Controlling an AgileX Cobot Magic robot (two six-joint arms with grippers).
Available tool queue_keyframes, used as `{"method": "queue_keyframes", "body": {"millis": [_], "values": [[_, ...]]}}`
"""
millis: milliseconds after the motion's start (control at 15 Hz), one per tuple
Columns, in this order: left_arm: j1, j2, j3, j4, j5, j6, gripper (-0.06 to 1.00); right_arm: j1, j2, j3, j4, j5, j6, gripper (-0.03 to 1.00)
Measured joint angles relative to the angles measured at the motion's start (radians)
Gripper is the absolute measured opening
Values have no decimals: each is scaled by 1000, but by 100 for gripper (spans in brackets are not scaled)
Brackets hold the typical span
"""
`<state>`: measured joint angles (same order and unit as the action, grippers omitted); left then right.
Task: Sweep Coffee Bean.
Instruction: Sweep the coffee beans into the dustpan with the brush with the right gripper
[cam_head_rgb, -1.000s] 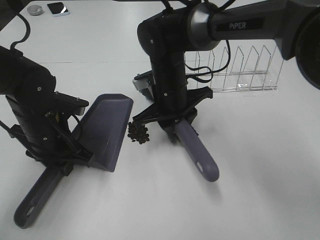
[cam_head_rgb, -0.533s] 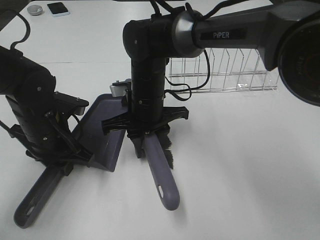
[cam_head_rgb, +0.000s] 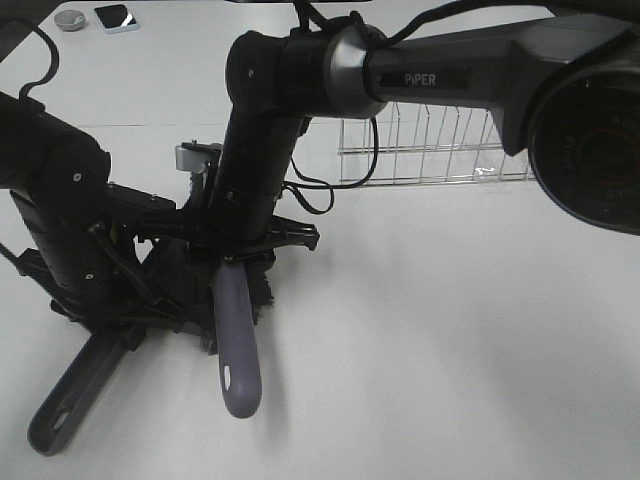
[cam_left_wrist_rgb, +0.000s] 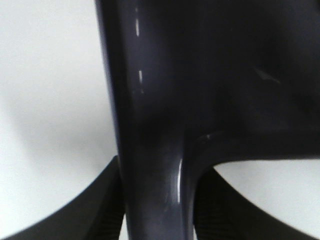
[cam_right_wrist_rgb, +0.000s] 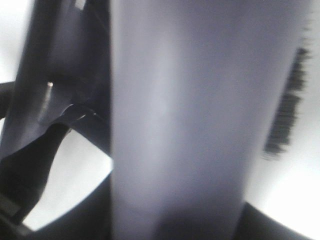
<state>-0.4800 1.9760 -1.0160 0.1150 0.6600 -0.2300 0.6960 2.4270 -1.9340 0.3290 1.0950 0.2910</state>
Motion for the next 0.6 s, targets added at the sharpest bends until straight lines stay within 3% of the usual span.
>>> {"method": "queue_keyframes", "body": {"millis": [400,600], "values": [[1,0,0,7,-2,1,34,9,6,-64,-57,33,-8,32],[1,0,0,7,-4,4,34,9,6,-124,-164,121,-3,32]]}}
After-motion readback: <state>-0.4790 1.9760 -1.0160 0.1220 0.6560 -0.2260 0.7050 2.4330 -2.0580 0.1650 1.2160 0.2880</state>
